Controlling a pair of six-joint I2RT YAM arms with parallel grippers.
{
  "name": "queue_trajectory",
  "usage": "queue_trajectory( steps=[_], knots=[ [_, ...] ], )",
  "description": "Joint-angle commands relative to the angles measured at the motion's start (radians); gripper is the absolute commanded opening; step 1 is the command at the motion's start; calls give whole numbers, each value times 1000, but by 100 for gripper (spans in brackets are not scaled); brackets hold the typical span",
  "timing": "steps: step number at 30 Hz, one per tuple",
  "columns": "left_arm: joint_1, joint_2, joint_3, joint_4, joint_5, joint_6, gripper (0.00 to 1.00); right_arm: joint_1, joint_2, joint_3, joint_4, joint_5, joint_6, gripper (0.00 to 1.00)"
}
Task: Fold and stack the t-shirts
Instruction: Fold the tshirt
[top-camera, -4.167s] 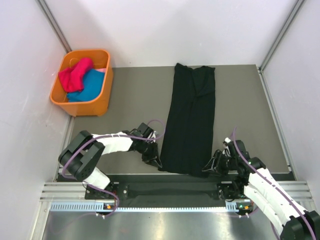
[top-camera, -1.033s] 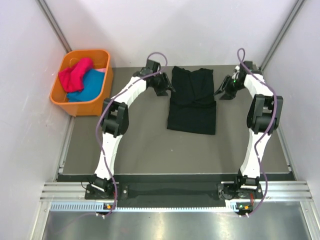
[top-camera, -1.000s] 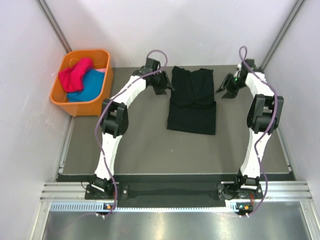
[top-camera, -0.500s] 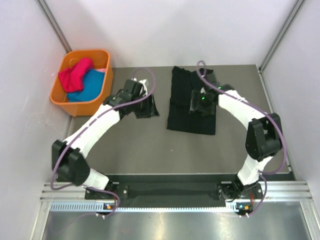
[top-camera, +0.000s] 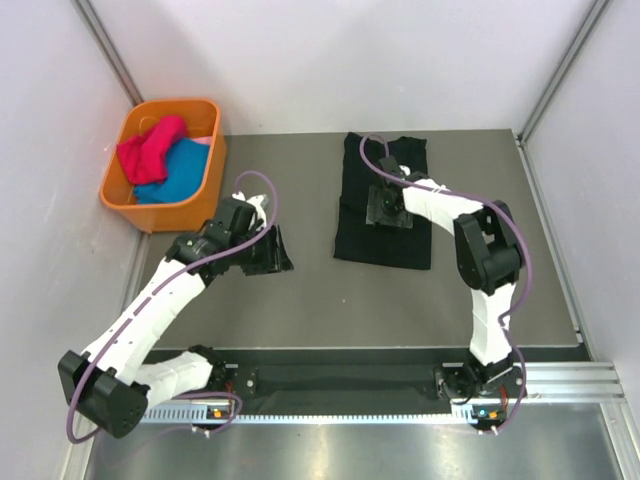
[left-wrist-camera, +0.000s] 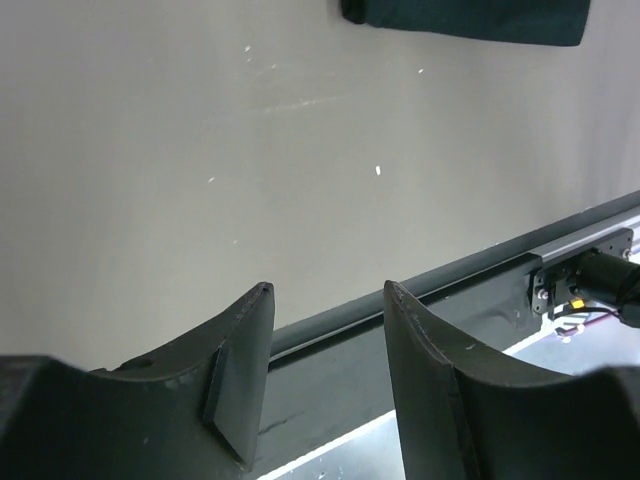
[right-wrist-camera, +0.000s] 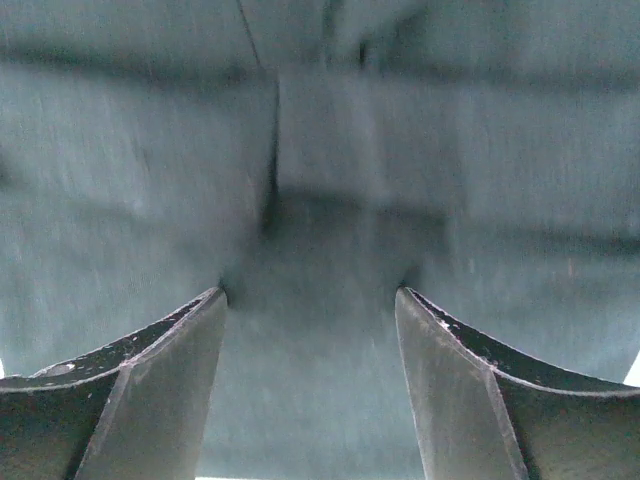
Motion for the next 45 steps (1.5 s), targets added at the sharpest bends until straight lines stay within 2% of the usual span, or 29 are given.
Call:
queue_trajectory(
  steps=[1, 9, 14, 17, 18, 22, 25, 26, 29, 34, 37, 38, 40, 45],
  knots=[
    [2, -25, 5, -56, -36, 0, 52, 3, 51, 105, 14, 77, -23, 68],
    [2, -25, 3, -69, -52, -3, 52, -65, 221, 353, -26, 102, -58, 69],
    [2, 18, 22, -50, -29, 0, 52, -129, 367, 764, -151, 68, -99, 70],
    [2, 55, 46, -27, -28, 13, 53, -168, 375, 898, -178, 7, -116, 71],
    [2, 67, 52, -3, -20, 16, 53, -189, 334, 895, -176, -16, -109, 71],
    [2, 171, 78, 110, 70, 8, 57, -258, 172, 730, -155, -146, -75, 73],
    [2, 269, 104, 218, 180, -13, 62, -332, 31, 421, -104, -349, -69, 73],
    [2, 300, 114, 244, 211, -23, 63, -347, 0, 353, -84, -478, -69, 71],
    [2, 431, 166, 309, 282, -24, 67, -401, -99, 133, -67, -650, -142, 68],
    [5, 703, 308, 313, 322, 29, 71, -486, -290, -273, 25, -702, -204, 63],
    [6, 823, 388, 309, 351, 65, 69, -525, -366, -437, 82, -751, -211, 52],
    [6, 845, 401, 312, 363, 77, 68, -530, -378, -465, 91, -777, -224, 47],
    [6, 889, 417, 321, 359, 83, 64, -531, -407, -536, 97, -777, -234, 43],
    [8, 946, 413, 321, 340, 102, 59, -531, -442, -626, 144, -764, -228, 47]
  ],
)
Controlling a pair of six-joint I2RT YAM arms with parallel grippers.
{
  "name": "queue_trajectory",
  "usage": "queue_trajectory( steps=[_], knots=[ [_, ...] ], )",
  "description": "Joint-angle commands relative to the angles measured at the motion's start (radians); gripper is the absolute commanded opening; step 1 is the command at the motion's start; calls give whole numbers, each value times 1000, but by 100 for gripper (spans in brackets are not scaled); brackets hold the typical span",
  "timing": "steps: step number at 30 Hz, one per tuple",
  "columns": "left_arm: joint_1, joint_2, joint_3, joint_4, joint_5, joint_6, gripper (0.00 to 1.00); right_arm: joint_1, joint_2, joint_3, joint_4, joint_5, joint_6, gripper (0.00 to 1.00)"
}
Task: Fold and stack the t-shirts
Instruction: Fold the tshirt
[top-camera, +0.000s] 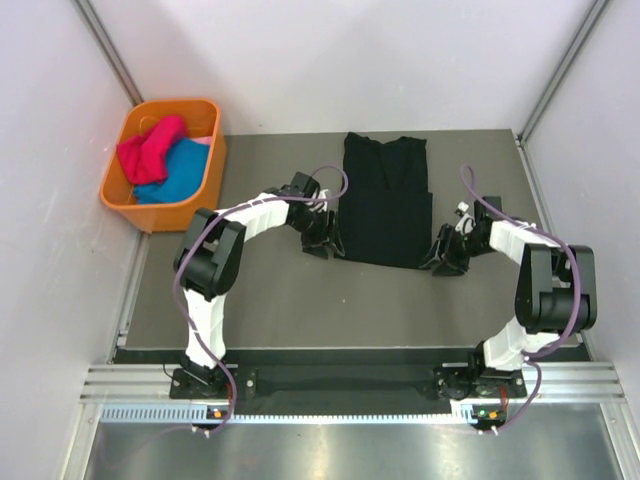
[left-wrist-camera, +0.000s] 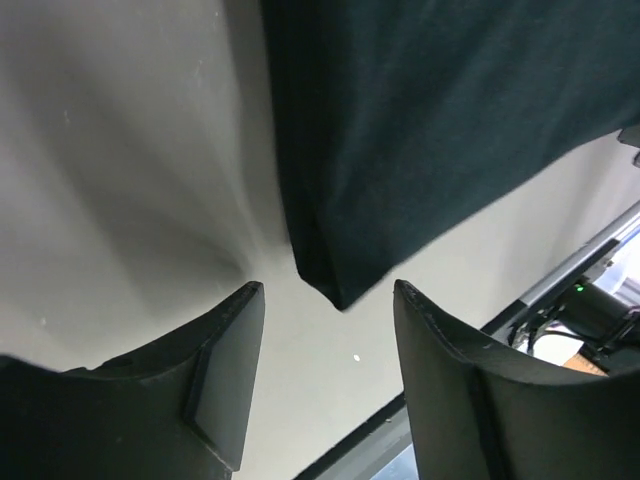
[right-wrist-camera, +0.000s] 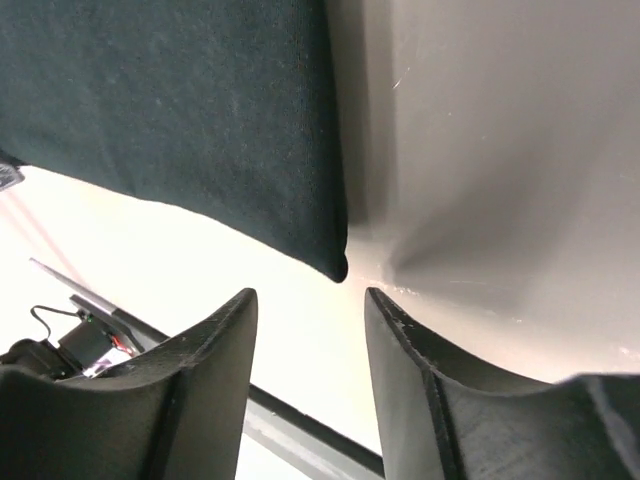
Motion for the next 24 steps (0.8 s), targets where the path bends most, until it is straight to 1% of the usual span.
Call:
queue_trajectory(
  steps=[1, 8, 11, 13, 14, 15, 16, 18, 19, 20, 22, 23, 24],
  knots=[
    [6, 27, 36, 40, 35, 44, 58, -3, -44, -23, 106, -37, -20, 48],
    [9, 81, 58, 69, 38, 17, 52, -1, 36, 24, 117, -16, 3, 47],
    [14, 99, 72, 68, 23, 8, 47, -3, 68, 46, 120, -16, 13, 47],
    [15, 117, 78, 65, 30, 1, 35, -3, 91, 57, 117, -20, 17, 45],
    [15, 122, 79, 62, 43, -3, 29, -3, 96, 60, 110, -25, 20, 41],
    [15, 128, 78, 62, 46, -5, 24, -1, 96, 60, 108, -22, 19, 40],
    [15, 128, 64, 63, 47, -3, 11, -1, 93, 55, 108, -8, 19, 37],
    [15, 122, 41, 62, 31, -5, 0, -1, 90, 52, 108, 9, 16, 32],
    [15, 119, 14, 63, 26, -6, 0, 0, 93, 47, 105, 38, 16, 26],
    [15, 116, -2, 65, 21, -8, 0, -1, 96, 47, 100, 58, 19, 17],
    [14, 101, -51, 74, 15, -12, 0, 0, 116, 54, 44, 101, 11, 13],
    [12, 92, -69, 79, 11, -15, 0, -1, 117, 52, 22, 159, 5, 11],
    [12, 69, -110, 83, 8, -18, 0, -1, 108, 41, -14, 191, 0, 10]
  ],
)
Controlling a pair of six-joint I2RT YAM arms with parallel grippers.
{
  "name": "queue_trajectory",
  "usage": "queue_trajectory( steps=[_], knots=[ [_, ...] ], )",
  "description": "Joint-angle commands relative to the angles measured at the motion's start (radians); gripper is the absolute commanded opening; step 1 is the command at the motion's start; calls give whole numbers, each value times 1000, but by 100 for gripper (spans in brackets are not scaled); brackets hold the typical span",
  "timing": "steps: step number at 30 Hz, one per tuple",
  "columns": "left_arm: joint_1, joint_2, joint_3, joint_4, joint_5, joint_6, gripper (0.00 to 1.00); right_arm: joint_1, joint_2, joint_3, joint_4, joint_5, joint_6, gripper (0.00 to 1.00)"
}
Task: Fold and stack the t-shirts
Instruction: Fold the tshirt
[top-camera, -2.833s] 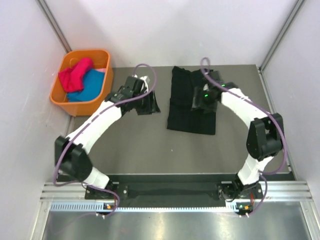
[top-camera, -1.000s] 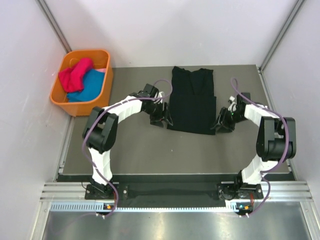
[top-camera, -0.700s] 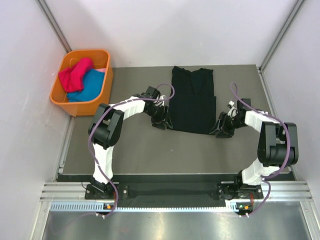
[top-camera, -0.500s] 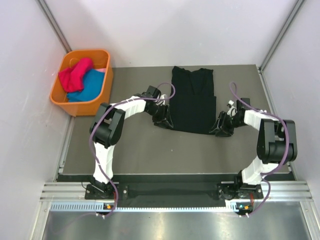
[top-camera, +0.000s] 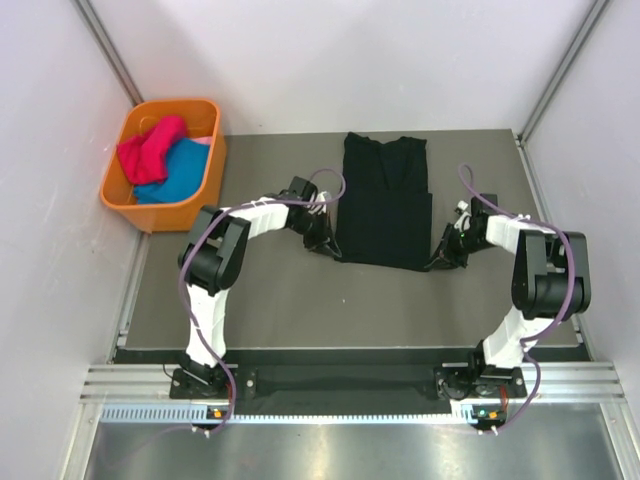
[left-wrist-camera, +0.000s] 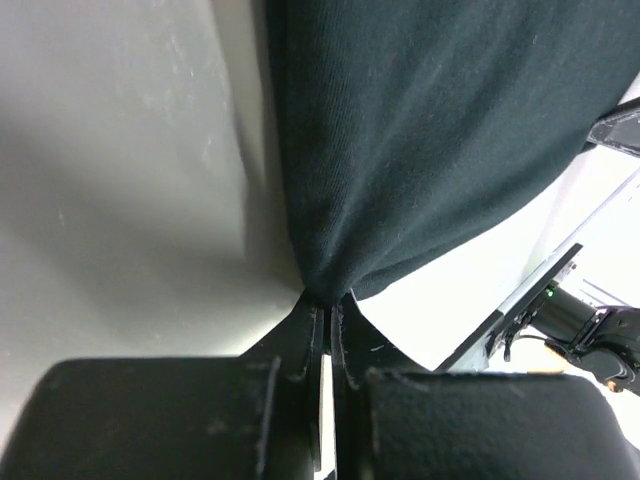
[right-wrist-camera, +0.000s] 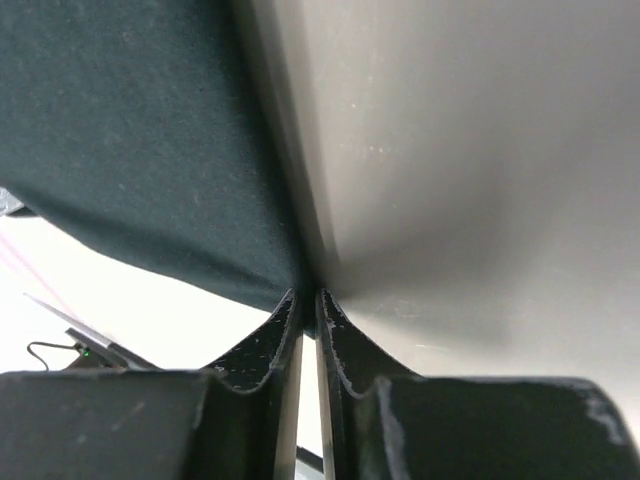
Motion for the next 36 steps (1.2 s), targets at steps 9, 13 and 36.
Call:
queue_trajectory(
  steps=[9, 13, 36],
  knots=[
    [-94, -252, -416, 45, -85, -32, 0, -1, -199, -171, -123, 230, -26, 8],
    [-170, -332, -503, 42, -112, -74, 0, 21, -275, -159, -175, 291, 20, 8],
    [-169, -448, -385, 105, -16, -187, 21, 381, -135, -95, 59, -190, 145, 33]
  ],
)
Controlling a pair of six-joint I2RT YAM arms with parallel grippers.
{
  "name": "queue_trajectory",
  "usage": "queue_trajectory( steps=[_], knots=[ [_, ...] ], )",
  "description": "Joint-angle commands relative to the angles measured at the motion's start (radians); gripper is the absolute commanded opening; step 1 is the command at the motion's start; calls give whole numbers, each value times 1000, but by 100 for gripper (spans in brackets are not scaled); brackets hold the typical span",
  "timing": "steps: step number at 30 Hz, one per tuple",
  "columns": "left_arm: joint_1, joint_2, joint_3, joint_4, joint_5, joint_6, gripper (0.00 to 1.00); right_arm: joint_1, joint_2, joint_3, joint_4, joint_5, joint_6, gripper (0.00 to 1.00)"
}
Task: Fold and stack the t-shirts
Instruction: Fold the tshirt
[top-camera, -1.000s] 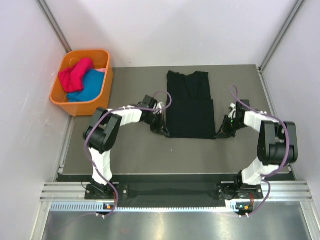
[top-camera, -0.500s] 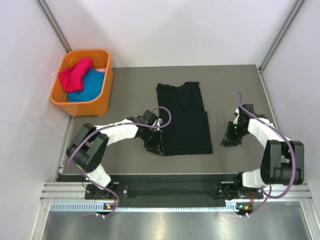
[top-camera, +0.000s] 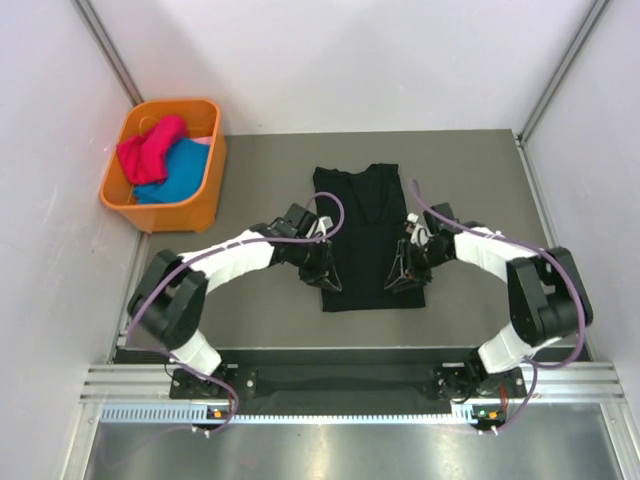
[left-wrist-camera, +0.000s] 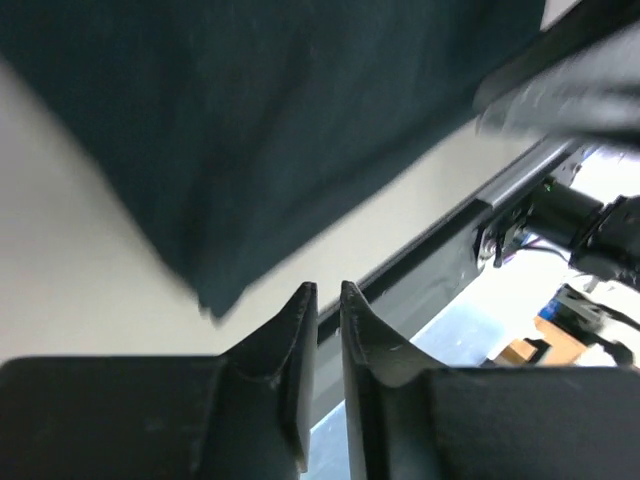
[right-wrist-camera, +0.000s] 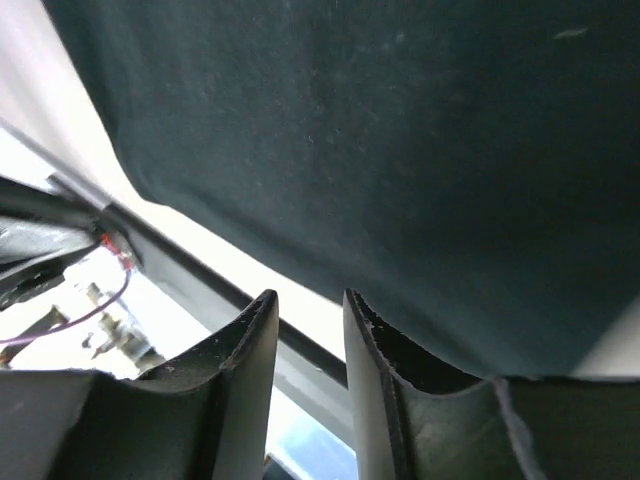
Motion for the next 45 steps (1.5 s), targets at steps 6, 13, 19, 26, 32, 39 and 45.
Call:
queue_trajectory(
  steps=[6, 13, 19, 26, 32, 39, 45],
  knots=[
    [6, 199, -59, 149, 25, 7, 17, 1, 141, -88, 134, -70, 13, 30],
    [5, 144, -190, 136, -12, 24, 12, -223, 41, -212, 47, -18, -68, 29],
    [6, 35, -104, -14, -58, 94, 13, -271, 6, -96, -48, -5, -108, 30],
    [58, 134, 204, -1, -26, 79, 17, -268, 143, 174, 16, -62, -12, 37],
    [161, 343, 278, 291, 95, -96, 18, -264, 367, 309, 234, -203, 137, 40],
    [235, 528, 298, 491, 96, -159, 17, -307, 526, 364, 357, -225, 196, 29],
    [302, 535, 269, 460, 67, -113, 17, -390, 555, 355, 369, -196, 205, 28]
  ],
)
